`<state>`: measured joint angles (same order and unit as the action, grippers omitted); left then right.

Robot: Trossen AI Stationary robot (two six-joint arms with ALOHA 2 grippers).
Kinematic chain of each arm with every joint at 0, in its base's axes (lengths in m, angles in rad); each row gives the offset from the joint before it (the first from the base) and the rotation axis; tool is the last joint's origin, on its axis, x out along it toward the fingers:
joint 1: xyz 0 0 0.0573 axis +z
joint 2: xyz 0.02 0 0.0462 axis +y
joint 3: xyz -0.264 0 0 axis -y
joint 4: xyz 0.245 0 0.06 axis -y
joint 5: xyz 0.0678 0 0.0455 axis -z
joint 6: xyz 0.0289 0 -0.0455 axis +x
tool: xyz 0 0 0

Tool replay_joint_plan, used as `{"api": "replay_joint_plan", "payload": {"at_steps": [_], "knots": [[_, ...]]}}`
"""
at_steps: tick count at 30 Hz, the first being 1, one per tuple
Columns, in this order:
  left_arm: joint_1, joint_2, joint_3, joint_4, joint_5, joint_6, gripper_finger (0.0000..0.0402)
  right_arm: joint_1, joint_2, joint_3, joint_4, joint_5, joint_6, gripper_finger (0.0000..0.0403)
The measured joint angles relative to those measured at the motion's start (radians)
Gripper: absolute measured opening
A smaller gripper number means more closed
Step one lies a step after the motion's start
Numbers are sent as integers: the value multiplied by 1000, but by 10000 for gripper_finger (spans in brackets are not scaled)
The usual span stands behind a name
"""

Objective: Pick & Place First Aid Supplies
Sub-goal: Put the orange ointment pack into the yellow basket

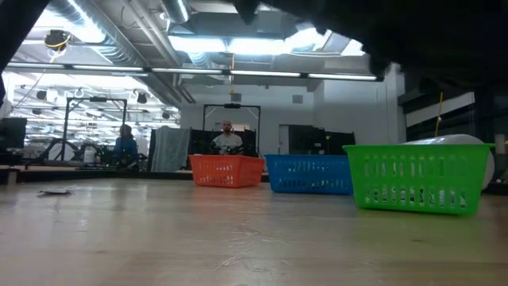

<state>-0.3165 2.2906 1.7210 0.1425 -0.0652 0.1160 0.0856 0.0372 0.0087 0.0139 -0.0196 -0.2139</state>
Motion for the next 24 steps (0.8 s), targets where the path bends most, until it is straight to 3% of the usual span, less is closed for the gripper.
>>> {"api": "replay_joint_plan", "payload": {"at_steps": [8,11,24], "knots": [[-13,-152,-2,-378,-235,-58,114,0,0,0,0,0,0,26],[-15,-197,-45,-412,-292,-57,114,0,0,0,-1,0,0,26],[50,-530,-531,-436,-402,-306,114,0,0,0,0,0,0,26]]}}
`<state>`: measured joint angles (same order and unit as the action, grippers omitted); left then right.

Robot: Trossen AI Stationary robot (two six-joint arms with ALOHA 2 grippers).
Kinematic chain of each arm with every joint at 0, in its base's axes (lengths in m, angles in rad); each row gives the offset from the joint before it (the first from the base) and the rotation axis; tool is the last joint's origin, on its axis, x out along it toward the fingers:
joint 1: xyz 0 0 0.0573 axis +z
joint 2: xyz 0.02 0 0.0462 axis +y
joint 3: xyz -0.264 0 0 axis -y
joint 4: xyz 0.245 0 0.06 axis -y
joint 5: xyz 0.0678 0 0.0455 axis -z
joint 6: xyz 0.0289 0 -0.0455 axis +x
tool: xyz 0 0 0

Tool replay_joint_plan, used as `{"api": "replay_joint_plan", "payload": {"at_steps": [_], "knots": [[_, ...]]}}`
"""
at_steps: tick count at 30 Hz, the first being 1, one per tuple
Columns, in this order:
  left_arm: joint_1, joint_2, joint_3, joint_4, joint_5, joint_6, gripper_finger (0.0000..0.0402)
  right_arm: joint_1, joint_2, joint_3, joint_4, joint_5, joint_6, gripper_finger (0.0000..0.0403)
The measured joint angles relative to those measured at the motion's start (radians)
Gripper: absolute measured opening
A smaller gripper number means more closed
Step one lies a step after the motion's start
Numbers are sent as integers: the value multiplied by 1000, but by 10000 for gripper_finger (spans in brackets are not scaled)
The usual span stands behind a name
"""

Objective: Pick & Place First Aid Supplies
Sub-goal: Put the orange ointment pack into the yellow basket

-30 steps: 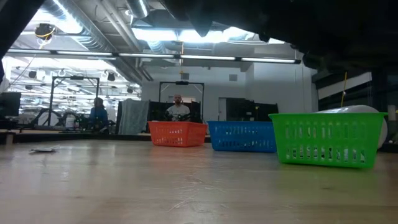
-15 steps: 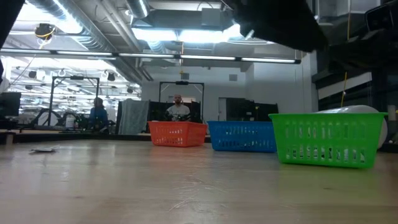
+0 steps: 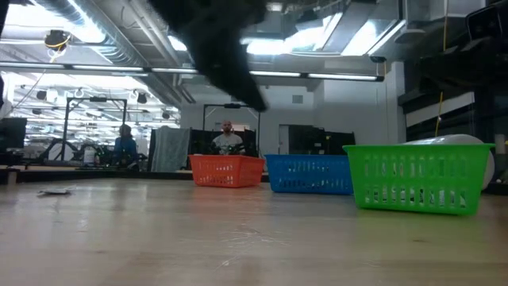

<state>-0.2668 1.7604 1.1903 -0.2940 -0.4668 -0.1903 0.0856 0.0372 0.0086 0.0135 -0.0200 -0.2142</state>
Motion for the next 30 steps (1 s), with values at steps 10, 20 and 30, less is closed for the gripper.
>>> {"api": "replay_joint_plan", "payload": {"at_steps": [10,20,30], "knots": [[-93,-322,-365,7,-195,-332,114,0,0,0,0,0,0,26],[-200,-429,-503,-10,-269,-528,114,0,0,0,0,0,0,26],[-217,-431,-508,-161,-29,-606,113,0,0,0,0,0,0,26]]}}
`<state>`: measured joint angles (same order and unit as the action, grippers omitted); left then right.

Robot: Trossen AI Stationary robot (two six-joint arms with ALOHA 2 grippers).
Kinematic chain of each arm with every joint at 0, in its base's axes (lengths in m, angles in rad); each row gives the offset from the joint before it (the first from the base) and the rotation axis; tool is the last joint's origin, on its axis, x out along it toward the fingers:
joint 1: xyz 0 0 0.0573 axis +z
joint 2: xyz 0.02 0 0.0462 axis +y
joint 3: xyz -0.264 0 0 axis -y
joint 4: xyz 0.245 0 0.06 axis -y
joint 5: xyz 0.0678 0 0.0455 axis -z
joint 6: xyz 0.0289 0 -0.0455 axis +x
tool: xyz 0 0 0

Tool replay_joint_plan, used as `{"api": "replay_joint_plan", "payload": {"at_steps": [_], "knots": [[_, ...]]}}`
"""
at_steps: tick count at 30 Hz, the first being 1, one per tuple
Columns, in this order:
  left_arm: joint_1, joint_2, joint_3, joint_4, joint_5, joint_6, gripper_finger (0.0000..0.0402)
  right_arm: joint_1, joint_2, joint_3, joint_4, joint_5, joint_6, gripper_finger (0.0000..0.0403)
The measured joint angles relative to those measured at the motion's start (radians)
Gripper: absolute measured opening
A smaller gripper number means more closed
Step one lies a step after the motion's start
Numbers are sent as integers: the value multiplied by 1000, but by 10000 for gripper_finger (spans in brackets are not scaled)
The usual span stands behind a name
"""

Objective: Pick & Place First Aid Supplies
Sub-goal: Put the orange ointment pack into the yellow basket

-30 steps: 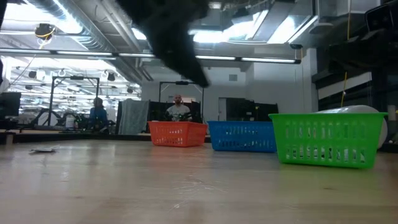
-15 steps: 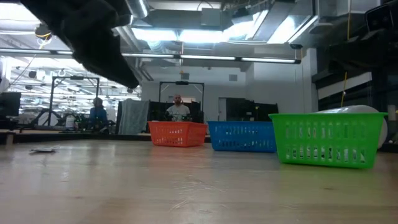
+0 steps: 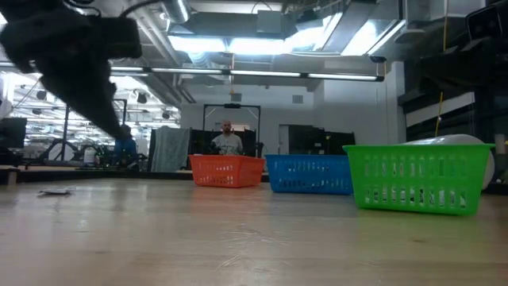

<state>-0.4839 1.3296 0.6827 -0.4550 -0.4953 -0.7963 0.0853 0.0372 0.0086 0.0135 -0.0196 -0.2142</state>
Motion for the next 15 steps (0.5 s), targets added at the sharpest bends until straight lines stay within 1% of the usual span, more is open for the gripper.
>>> {"api": "replay_joint_plan", "payload": {"at_steps": [5,10,12,15], "knots": [[0,0,0,-127,101,-99,113,0,0,0,0,0,0,26],[0,0,0,-282,159,-201,113,0,0,0,0,0,0,26],[0,0,0,-300,174,-211,113,0,0,0,0,0,0,26],[0,1,0,-300,179,-187,114,0,0,0,0,0,0,26]]}}
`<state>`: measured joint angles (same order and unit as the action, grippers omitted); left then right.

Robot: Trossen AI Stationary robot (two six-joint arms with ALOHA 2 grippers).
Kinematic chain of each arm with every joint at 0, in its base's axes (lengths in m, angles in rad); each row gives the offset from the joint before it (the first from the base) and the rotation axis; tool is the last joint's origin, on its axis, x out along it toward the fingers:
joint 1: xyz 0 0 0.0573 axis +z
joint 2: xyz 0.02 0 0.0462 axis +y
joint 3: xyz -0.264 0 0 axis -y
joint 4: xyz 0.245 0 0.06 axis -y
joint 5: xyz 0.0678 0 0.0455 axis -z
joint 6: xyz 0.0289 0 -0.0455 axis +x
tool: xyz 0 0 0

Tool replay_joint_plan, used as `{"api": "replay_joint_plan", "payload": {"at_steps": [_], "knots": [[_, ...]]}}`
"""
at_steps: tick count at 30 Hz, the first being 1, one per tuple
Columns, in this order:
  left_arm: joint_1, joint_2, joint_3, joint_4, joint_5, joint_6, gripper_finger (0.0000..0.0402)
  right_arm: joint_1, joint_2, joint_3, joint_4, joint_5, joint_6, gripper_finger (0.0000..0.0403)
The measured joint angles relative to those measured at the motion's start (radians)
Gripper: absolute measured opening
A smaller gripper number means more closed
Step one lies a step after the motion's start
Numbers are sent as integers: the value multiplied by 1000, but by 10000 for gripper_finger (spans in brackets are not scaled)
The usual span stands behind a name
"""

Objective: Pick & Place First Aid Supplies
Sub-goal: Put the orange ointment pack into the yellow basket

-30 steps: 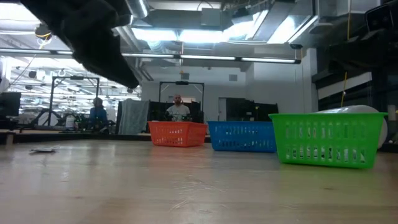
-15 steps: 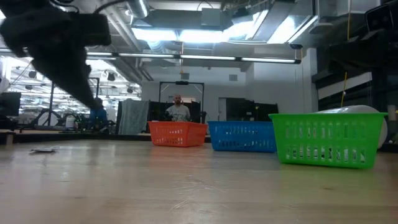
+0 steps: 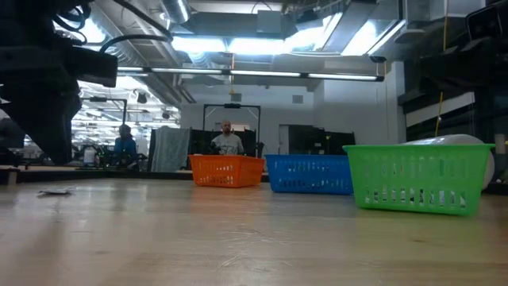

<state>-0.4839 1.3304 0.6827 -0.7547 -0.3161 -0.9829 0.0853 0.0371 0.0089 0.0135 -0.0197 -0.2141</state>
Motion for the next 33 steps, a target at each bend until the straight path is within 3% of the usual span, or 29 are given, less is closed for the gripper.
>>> {"api": "replay_joint_plan", "payload": {"at_steps": [8,15,26,33], "knots": [[0,0,-8,13,4,-6,114,0,0,0,0,0,0,26],[0,1,-114,154,50,-39,114,0,0,0,0,0,0,26],[0,-4,-221,319,21,-77,113,0,0,0,0,0,0,26],[1,-1,-225,346,30,-78,65,0,0,0,0,0,0,26]]}}
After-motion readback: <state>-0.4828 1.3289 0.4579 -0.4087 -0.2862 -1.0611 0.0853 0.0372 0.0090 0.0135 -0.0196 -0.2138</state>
